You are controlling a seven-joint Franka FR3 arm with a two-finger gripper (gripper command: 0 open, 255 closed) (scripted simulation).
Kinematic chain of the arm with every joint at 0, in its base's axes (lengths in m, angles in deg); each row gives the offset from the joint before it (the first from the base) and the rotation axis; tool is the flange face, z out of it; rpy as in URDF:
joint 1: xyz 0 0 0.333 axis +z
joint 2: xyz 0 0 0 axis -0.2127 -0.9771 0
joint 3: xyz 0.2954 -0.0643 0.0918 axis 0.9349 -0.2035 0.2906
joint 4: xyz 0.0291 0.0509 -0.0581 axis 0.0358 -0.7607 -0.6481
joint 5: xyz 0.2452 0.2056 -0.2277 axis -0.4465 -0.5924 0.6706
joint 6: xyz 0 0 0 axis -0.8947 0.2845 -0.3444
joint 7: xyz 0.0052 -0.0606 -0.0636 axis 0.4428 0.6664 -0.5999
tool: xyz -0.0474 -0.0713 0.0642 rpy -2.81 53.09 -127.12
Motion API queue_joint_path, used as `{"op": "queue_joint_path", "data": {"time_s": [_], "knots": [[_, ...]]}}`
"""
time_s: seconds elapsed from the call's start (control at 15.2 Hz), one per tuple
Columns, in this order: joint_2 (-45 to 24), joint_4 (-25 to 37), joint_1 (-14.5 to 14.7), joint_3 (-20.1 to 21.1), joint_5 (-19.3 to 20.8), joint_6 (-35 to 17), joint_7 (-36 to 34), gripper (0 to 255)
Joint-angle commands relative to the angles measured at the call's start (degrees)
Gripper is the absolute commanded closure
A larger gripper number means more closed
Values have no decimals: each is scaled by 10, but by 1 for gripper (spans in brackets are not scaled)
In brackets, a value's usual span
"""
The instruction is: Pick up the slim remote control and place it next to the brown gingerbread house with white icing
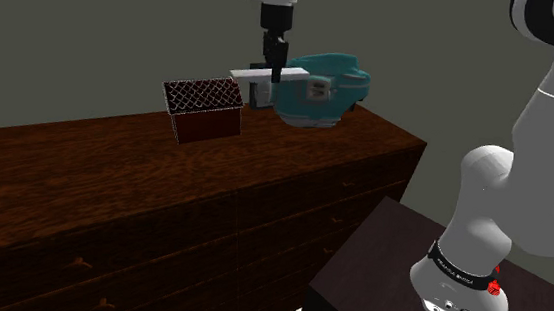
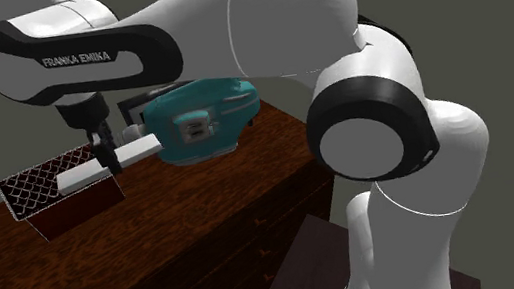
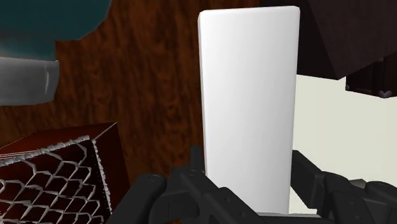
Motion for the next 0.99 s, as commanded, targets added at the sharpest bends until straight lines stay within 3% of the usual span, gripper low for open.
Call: {"op": "queue_joint_path", "data": {"time_s": [0.0, 0.2, 0.92], "knots": [[-36, 43, 7, 8, -13, 10, -15, 255], [-85, 105, 14, 17, -30, 25, -33, 255], [-72, 3, 19, 19, -25, -64, -36, 255]]}}
